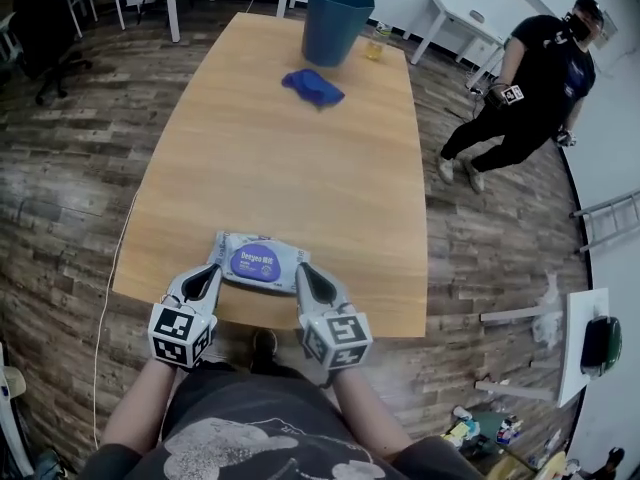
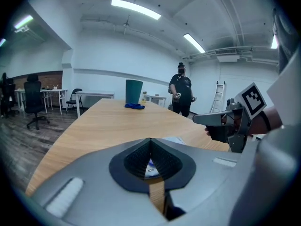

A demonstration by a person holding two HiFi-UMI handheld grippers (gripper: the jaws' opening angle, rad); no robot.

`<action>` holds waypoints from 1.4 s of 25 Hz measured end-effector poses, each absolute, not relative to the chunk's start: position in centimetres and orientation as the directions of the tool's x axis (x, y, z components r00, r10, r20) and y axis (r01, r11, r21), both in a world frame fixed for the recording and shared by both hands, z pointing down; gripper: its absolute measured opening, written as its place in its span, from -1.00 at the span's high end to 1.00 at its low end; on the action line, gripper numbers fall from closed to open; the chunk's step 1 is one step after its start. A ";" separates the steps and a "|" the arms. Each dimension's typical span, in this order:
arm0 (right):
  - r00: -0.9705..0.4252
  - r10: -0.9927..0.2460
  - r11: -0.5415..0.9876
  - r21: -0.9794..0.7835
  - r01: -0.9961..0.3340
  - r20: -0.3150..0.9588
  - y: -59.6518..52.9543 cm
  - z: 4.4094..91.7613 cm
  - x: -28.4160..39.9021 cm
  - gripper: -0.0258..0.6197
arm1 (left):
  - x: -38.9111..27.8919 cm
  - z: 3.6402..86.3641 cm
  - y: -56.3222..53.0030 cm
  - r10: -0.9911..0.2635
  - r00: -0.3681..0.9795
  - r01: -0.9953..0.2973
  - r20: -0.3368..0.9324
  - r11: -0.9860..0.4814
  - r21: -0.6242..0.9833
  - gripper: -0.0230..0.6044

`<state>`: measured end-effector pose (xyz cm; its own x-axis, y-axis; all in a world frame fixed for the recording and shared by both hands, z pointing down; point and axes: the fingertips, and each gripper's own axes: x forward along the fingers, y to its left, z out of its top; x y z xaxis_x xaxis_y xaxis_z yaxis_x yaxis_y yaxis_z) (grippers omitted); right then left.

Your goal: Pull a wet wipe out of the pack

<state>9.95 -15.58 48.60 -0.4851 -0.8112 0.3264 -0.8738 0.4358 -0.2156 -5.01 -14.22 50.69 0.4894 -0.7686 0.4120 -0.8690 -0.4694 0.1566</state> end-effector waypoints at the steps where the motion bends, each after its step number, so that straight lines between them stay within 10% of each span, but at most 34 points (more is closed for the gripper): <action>1: -0.497 -0.803 0.448 -0.216 -0.867 0.329 -15.8 48.8 9.7 0.95 | -5.0 50.8 -14.2 -0.770 0.485 -0.871 0.415 -0.467 0.151 0.87; 35: -0.431 -0.733 0.433 -0.126 -0.892 0.527 -16.4 52.8 6.9 0.95 | -3.9 58.6 -15.4 -0.499 0.592 -0.740 0.633 -0.647 0.184 0.87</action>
<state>6.95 -16.38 52.82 -0.4306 -0.7331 0.5265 -0.8923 0.4334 -0.1263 -3.88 -15.42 58.60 0.5923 -0.4986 0.6329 -0.7404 -0.6466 0.1836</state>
